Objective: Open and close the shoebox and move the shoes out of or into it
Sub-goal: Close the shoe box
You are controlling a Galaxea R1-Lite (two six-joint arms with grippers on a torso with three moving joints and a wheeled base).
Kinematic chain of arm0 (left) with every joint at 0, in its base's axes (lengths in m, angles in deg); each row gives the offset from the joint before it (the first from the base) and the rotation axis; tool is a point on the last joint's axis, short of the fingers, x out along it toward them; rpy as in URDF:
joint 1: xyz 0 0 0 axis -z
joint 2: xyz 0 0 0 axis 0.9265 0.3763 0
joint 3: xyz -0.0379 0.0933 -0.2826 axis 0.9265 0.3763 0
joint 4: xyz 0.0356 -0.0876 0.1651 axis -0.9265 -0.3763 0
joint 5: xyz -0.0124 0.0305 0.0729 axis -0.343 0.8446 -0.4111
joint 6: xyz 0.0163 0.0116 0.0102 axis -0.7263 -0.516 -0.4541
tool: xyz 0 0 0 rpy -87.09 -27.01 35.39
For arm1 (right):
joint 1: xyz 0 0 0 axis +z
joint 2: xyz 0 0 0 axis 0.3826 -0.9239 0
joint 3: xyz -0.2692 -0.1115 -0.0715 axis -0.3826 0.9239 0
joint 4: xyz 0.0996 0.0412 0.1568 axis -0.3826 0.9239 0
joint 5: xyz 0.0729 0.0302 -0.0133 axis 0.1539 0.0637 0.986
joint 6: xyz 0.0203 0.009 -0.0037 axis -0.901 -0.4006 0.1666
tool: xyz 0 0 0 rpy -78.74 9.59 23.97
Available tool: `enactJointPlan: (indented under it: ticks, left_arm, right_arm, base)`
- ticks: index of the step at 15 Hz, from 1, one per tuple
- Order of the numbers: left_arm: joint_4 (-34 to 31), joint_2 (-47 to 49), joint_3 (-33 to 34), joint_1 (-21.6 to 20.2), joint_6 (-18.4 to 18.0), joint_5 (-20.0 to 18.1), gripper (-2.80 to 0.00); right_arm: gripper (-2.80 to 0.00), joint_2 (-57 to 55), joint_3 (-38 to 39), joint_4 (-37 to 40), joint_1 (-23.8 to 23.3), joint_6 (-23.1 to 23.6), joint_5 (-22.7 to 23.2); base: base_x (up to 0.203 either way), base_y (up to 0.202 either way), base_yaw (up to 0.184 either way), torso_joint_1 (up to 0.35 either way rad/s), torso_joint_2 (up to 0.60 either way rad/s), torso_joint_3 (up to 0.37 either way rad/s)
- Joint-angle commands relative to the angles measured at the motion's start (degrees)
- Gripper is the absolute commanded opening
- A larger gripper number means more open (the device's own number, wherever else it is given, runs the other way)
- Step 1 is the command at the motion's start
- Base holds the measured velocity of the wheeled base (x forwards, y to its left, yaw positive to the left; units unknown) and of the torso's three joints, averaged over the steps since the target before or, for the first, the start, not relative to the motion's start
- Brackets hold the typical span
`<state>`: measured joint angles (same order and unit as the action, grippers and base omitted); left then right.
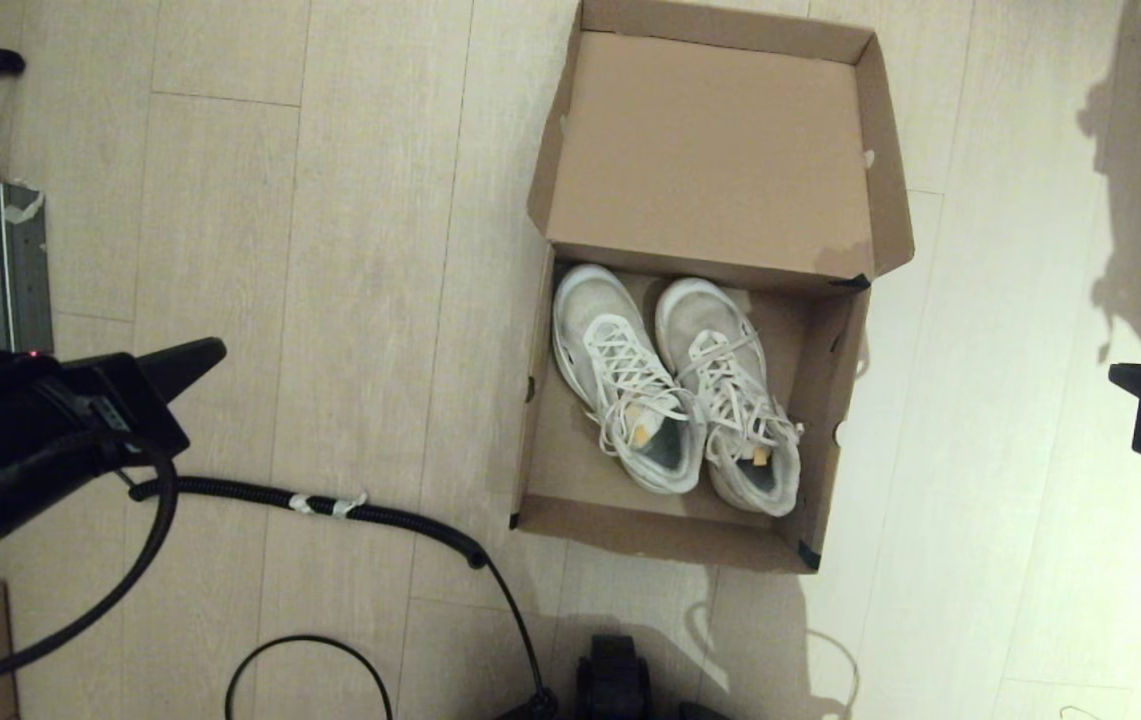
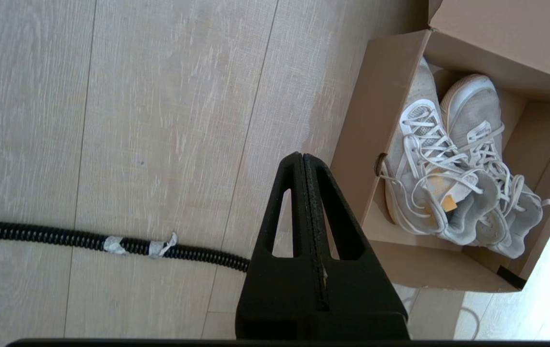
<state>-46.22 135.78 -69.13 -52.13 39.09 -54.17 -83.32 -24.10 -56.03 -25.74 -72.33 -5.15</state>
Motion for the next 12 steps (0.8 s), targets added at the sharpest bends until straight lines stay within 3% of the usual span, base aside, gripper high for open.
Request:
enactJointPlan:
  ticks: [1, 9, 12]
  left_arm:
    - [0.24, 0.16, -0.28, -0.03, 0.08, 0.02, -2.80]
    - [0.23, 3.05, -3.57, -0.03, 0.15, -0.19, -2.80]
    - [0.22, 4.90, -6.06, -0.03, 0.17, -2.33, -2.80]
  right_arm:
    - [-2.80, 0.03, -0.27, -0.20, -0.01, -0.26, -0.09]
    - [-2.80, -2.04, -3.36, -0.88, 0.69, -5.15, -0.04]
    - [-2.80, -2.80, -4.59, -0.57, 0.61, -7.19, -0.32]
  base:
    - [0.000, 0.000, 0.000, 0.000, 0.00, 0.000]
    - [0.000, 0.000, 0.000, 0.000, 0.00, 0.000]
    - [0.000, 0.000, 0.000, 0.000, 0.00, 0.000]
